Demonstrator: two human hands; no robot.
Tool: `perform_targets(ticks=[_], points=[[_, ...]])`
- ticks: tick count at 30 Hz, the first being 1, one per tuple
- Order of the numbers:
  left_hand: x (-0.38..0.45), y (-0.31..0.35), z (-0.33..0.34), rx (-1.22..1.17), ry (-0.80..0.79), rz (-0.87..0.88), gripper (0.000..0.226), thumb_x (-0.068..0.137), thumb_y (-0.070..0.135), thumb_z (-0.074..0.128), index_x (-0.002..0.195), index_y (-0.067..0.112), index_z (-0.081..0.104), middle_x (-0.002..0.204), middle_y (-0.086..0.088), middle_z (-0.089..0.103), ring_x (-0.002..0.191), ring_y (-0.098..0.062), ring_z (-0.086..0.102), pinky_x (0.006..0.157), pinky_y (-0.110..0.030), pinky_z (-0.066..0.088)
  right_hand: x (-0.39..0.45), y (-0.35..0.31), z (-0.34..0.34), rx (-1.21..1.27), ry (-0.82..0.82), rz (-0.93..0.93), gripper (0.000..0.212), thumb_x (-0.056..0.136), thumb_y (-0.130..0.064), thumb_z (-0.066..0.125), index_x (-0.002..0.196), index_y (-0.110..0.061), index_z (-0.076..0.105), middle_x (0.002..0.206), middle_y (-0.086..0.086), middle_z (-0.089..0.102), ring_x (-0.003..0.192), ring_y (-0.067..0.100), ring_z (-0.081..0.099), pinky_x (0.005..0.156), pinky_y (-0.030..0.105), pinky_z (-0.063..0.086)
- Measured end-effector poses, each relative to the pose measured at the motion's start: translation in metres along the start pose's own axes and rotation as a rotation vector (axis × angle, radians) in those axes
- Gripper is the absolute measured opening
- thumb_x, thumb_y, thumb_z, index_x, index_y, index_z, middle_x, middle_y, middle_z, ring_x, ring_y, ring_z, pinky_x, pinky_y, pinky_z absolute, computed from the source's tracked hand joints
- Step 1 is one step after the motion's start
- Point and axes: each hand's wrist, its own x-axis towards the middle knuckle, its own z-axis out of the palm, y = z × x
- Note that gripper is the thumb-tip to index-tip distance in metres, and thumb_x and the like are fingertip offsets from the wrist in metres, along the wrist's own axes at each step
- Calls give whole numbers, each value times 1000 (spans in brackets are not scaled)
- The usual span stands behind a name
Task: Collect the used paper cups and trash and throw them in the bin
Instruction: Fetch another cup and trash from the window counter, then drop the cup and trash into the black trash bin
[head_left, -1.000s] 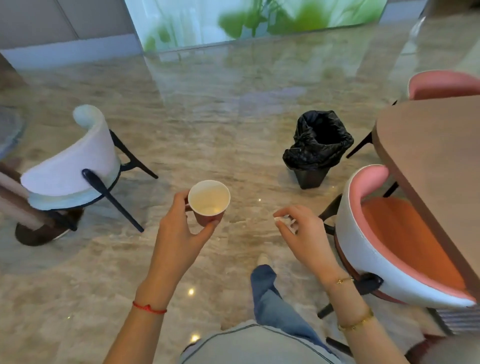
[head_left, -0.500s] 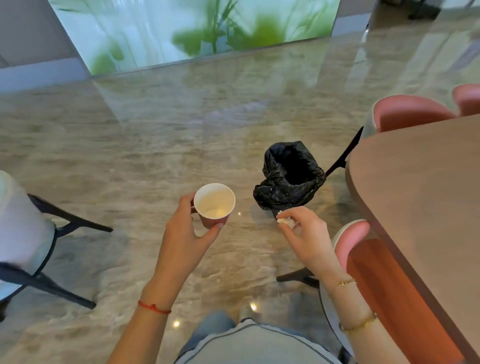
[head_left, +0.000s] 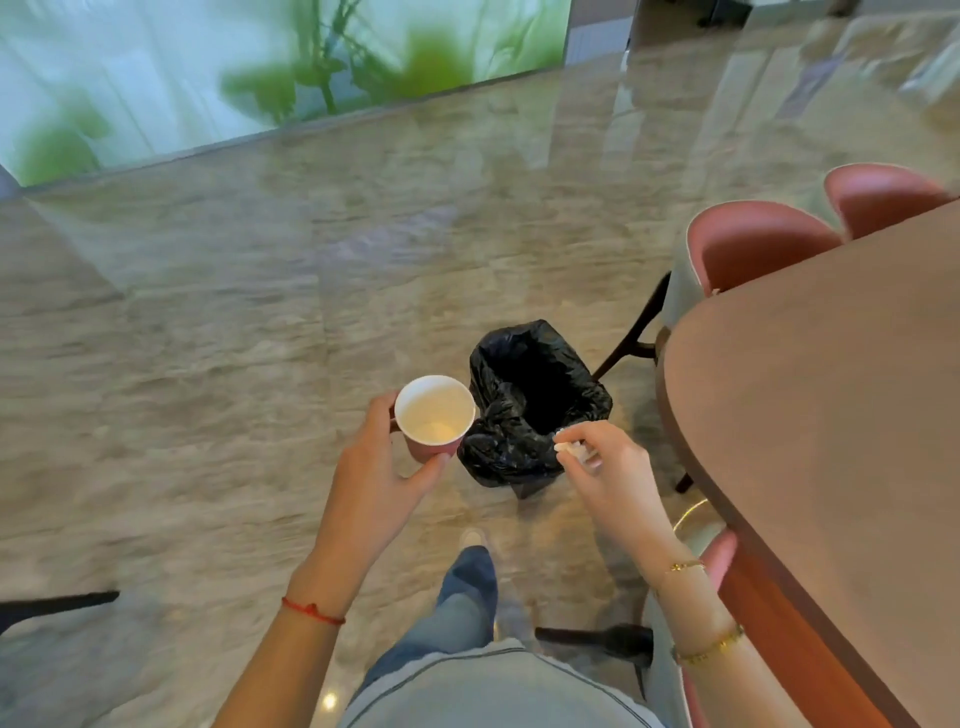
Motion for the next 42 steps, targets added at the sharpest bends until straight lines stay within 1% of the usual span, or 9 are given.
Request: perform_targets(ticks=[9,17,20,26,32,35,37,39,42], points=[[187,-23,41,18,-118,97,73,70,42,77,130,36,36,114,21,49,104,-7,53,82,-22,44,155,18,13,-10,100,87,14,90,-19,61,102,-25,64,97,-14,62,96,5,56,81,27,52],[285,-37,70,28,-190,156,69,72,36,80,128,26,40,118,13,53,107,-11,54,87,-32,51,231,33,15,-1,133,167,14,90,-20,61,103,-24,65,99,-13,62,97,6,55,84,29,51],[309,-44,87,44,-215,157,69,72,35,81,127,21,41,118,8,55,106,-13,54,82,-26,47,252,43,16,-8,129,175,13,90,-19,61,102,-23,66,98,-12,62,95,7,55,83,29,50],[348,-53,132,83,-275,116,71,71,44,81,127,23,42,110,19,46,93,1,43,67,-1,34,291,77,21,1,58,239,12,90,-20,61,99,-27,64,96,-14,62,95,4,55,83,26,50],[385,-60,192,37,-373,-11,68,72,44,80,125,24,43,113,16,49,99,-3,46,68,-9,37,335,121,28,-25,-65,333,12,92,-20,59,102,-22,64,100,-8,62,98,8,55,87,28,51],[401,-67,223,28,-416,-82,70,72,39,81,128,21,44,118,11,51,106,-8,49,79,-19,41,354,145,31,-19,-141,413,17,92,-22,59,109,-19,63,107,-4,63,99,11,58,87,25,50],[407,-76,238,19,-488,-157,78,73,29,82,137,18,38,132,2,50,120,-17,49,94,-31,44,362,158,32,7,-209,474,28,92,-22,59,119,-18,60,116,-2,62,102,12,59,89,25,50],[413,-83,248,48,-574,-243,92,75,23,80,148,16,25,148,-4,38,135,-23,40,107,-40,37,369,170,31,20,-262,501,34,92,-21,60,125,-17,58,120,-2,61,104,13,58,89,23,48],[415,-92,251,78,-602,-293,94,79,26,76,152,22,17,156,0,26,141,-21,30,113,-37,31,376,181,26,7,-277,482,33,92,-22,60,125,-18,58,120,-2,61,106,12,57,87,21,45]])
